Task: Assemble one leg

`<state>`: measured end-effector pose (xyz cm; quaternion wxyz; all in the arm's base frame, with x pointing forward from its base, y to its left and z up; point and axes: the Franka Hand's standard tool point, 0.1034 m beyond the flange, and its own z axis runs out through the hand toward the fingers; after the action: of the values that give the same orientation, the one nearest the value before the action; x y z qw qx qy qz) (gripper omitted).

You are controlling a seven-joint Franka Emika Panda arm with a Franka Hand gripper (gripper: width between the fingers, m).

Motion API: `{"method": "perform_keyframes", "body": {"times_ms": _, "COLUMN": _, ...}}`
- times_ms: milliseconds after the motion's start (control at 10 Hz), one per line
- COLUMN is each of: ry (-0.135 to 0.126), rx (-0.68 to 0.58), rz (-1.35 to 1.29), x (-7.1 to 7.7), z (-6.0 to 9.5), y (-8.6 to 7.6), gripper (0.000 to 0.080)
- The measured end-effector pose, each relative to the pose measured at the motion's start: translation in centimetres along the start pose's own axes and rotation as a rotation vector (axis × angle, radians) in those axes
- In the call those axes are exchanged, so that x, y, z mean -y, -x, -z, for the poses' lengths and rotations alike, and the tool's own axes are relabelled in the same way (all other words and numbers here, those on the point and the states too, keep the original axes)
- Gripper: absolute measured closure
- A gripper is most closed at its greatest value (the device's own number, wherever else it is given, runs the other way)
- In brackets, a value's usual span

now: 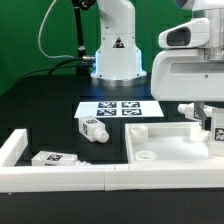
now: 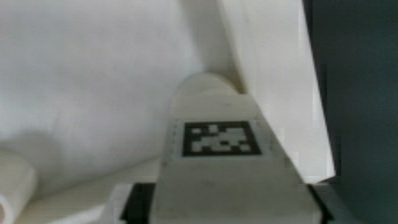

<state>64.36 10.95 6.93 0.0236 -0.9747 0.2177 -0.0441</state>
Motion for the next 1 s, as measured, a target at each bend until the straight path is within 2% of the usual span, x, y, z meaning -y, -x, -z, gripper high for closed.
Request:
{"method": "perform_keyframes", "body": {"times_ms": 300, "ry": -0.004, "rx": 0.027, "rz": -0.438, "x": -0.36, "z": 0.06, "y": -0.03, "gripper": 0.0515}}
{"method": "perform_keyframes", "body": {"times_ms": 600, "ry": -0.024, "rx": 0.077, "rz": -0.940, "x": -0.16, "z": -0.01, "y": 0.29, "gripper": 0.0515}}
{"method": "perform_keyframes", "body": {"times_ms": 800, "ry": -0.021, "rx": 0.079, "rz": -1.103, "x": 0.25, "z": -0.03, "y": 0.58, "gripper": 0.0515}}
{"method": "perform_keyframes", "body": {"times_ms": 900, "ry": -0.021, "rx": 0.079, "rz": -1.102, "x": 0.20, "z": -0.04, "y": 0.55, "gripper": 0.0515}}
{"method": "perform_keyframes", "body": {"times_ms": 1000, "ry": -0.021, "rx": 0.079, "rz": -1.092, "x": 0.23, "z": -0.05, "y": 0.58, "gripper": 0.0400}}
